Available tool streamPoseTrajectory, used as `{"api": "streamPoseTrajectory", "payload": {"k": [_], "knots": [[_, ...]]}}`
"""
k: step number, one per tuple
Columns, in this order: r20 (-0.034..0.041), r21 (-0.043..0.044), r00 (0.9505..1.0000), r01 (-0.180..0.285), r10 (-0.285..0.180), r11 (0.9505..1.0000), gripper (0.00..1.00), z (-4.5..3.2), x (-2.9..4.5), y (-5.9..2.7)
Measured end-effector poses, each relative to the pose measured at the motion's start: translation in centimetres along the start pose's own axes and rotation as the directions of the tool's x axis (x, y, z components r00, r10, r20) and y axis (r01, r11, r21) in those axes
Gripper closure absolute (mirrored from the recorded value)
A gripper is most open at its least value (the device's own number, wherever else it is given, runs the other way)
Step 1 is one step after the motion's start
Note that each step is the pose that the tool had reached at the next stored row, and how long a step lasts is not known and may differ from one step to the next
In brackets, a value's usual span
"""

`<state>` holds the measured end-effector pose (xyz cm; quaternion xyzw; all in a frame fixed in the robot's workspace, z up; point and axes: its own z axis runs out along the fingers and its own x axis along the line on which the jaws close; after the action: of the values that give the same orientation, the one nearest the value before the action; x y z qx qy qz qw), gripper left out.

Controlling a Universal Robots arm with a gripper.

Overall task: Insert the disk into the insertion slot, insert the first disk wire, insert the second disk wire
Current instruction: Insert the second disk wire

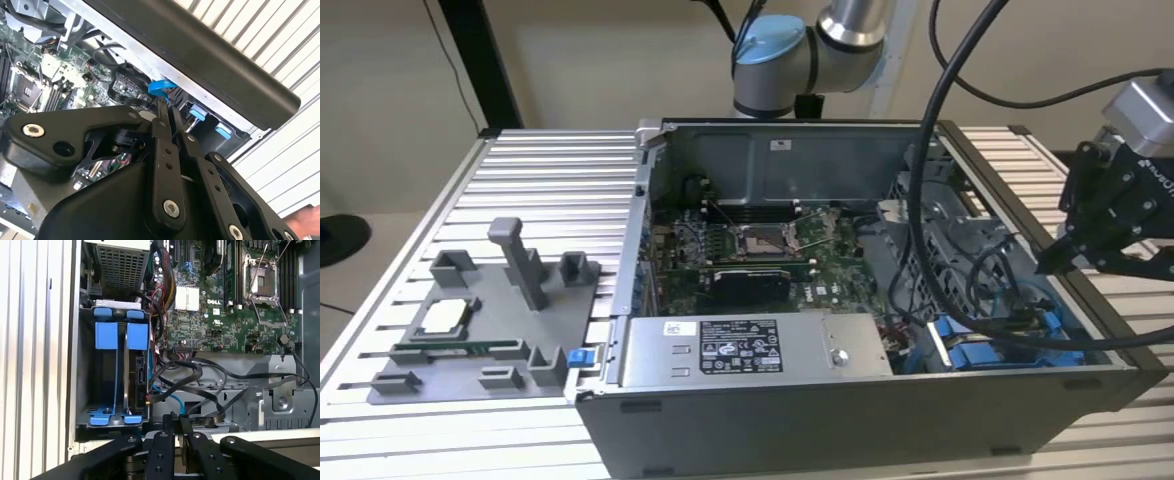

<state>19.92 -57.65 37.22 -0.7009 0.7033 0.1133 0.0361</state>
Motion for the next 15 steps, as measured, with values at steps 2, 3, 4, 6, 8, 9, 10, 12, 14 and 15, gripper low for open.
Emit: {"api": "streamPoseTrajectory", "payload": {"k": [2,3,4,6,8,9,10,12,14,15], "knots": [[-0.0001,0.0,1.0,0.0,0.0,1.0,1.0,-0.27,-0.06,0.32],[-0.0001,0.0001,1.0,0.0,0.0,1.0,1.0,-0.41,-0.09,0.49],[0.0001,0.0,1.0,0.0,0.0,1.0,1.0,-0.54,-0.12,0.66],[0.0002,0.0,1.0,0.0,0.0,1.0,1.0,-0.77,-0.14,0.98],[0.0003,0.0,1.0,0.0,0.0,1.0,1.0,-1.01,-0.14,1.33],[0.0003,0.0,1.0,0.0,0.0,1.0,1.0,-1.11,-0.11,1.48],[0.0005,0.0,1.0,0.0,0.0,1.0,1.0,-1.2,-0.07,1.63],[0.0002,0.0,1.0,0.0,0.0,1.0,1.0,-1.41,0.01,1.93],[0.0003,0.0,1.0,0.0,0.0,1.0,1.0,-1.6,0.16,2.24],[0.0002,0.0,1.0,0.0,0.0,1.0,1.0,-1.7,0.25,2.38]]}}
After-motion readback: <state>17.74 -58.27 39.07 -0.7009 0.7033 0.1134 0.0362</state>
